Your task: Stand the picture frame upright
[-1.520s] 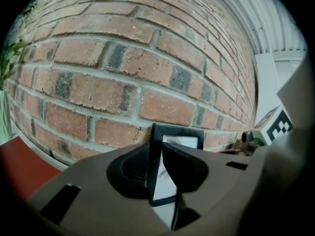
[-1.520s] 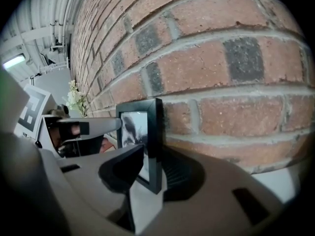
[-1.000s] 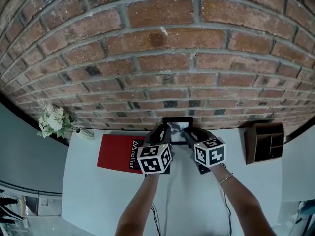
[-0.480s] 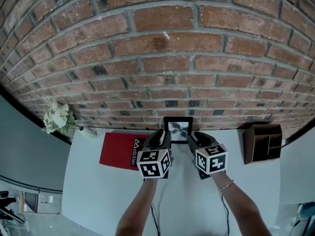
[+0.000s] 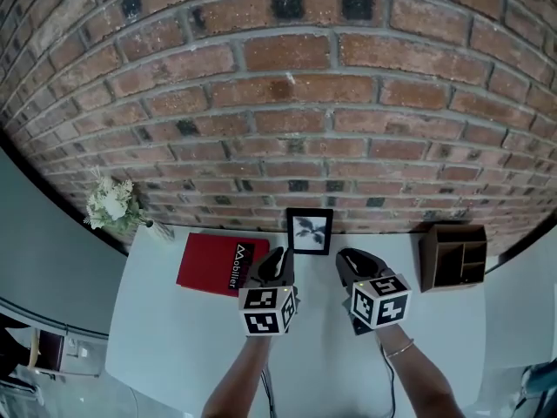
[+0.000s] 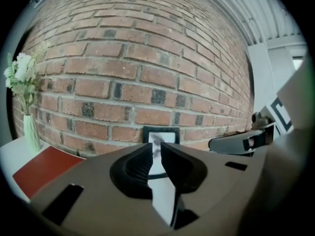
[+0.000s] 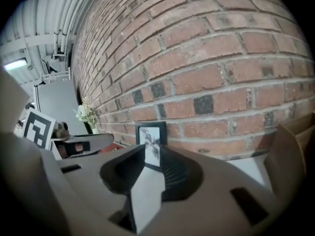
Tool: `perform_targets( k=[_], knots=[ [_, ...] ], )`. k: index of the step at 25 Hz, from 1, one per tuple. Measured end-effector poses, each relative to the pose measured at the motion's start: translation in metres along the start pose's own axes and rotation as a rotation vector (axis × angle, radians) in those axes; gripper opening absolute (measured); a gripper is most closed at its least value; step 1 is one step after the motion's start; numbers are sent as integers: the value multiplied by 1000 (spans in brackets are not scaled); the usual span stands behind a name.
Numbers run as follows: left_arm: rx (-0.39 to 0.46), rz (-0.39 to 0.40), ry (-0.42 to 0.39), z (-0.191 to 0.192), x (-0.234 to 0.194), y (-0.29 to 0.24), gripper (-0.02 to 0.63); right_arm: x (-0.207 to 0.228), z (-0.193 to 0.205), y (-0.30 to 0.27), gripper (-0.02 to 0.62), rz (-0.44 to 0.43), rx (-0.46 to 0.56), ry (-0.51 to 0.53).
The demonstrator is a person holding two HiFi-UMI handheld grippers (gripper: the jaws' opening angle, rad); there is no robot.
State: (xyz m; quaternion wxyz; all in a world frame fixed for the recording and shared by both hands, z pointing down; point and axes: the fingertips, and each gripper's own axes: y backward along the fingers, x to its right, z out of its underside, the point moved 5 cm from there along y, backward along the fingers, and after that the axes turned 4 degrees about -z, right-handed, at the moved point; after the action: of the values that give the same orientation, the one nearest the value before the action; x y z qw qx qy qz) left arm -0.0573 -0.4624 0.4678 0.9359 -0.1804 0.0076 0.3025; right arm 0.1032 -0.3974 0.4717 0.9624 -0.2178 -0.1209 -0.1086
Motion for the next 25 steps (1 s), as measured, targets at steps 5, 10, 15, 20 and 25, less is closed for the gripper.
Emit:
perform_targets(
  k=[5,10,15,20,25],
  knots=[
    [10,-21,-32,1,11,25,21,-4,2,29,65,8,14,4],
    [16,-38,-27,3,20,51,9,-8,3,59,28,24,44,-10],
    [29,-49,-23,2,30,80,3,-15,2,88,3,21,67,-2],
    [42,-60,-24,1,37,103,3,-20,1,113,3,27,92,14],
    [49,-74,-22,2,44,123,2,-24,0,134,3,24,108,25]
  ],
)
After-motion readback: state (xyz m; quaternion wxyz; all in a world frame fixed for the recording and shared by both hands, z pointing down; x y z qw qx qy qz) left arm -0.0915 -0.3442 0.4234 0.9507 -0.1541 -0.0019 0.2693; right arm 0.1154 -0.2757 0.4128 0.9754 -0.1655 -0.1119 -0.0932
